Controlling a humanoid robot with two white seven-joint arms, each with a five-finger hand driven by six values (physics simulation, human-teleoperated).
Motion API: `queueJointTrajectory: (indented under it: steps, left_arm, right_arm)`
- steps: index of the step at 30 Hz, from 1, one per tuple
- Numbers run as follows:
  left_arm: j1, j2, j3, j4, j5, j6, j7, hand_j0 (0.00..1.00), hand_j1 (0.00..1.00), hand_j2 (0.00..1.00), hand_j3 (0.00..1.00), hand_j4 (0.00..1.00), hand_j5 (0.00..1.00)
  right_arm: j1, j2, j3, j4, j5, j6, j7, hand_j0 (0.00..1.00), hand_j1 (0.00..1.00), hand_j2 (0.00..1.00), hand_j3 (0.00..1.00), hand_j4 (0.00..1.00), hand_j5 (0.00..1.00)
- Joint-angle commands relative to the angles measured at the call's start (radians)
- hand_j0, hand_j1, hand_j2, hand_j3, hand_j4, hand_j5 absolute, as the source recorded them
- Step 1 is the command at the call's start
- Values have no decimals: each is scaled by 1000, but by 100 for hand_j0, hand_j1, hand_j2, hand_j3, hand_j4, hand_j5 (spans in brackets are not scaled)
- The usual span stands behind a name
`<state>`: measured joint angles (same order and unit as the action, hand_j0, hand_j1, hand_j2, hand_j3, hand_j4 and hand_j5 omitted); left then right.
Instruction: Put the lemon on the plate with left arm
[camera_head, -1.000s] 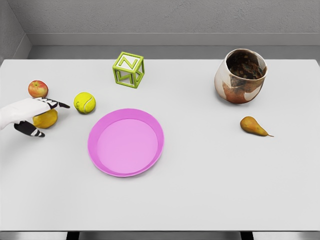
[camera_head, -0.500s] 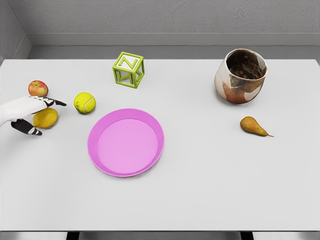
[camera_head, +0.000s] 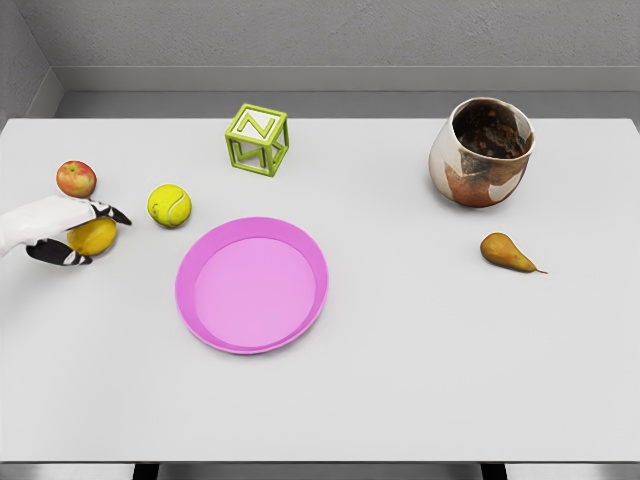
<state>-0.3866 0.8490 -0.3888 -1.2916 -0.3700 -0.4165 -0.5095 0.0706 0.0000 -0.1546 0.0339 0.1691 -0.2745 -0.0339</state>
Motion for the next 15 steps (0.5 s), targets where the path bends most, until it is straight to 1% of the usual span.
queueJointTrajectory:
  steps: [1,2,3,6,9,15]
  left_arm:
    - [0,1,-4,0,3,2,0,70,70,70,70,70,70]
    - [0,1,-4,0,3,2,0,69,69,69,69,69,69]
    - [0,1,-4,0,3,1,0,65,65,65,65,65,65]
    - [0,1,-4,0,5,1,0,59,59,59,59,59,59]
    - [-2,2,-1,0,10,1,2,56,56,56,56,56,56]
    - [-3,8,10,-2,17,1,2,54,54,54,54,54,54]
  right_arm:
    - [0,0,0,0,0,0,0,100,100,100,100,100,100]
    - [0,0,0,0,0,0,0,100,100,100,100,100,100]
    - [0,0,0,0,0,0,0,100,100,100,100,100,100]
    - [0,0,0,0,0,0,0,100,100,100,100,100,100]
    - [0,0,0,0,0,0,0,100,100,100,100,100,100]
    - [0,0,0,0,0,0,0,100,100,100,100,100,100]
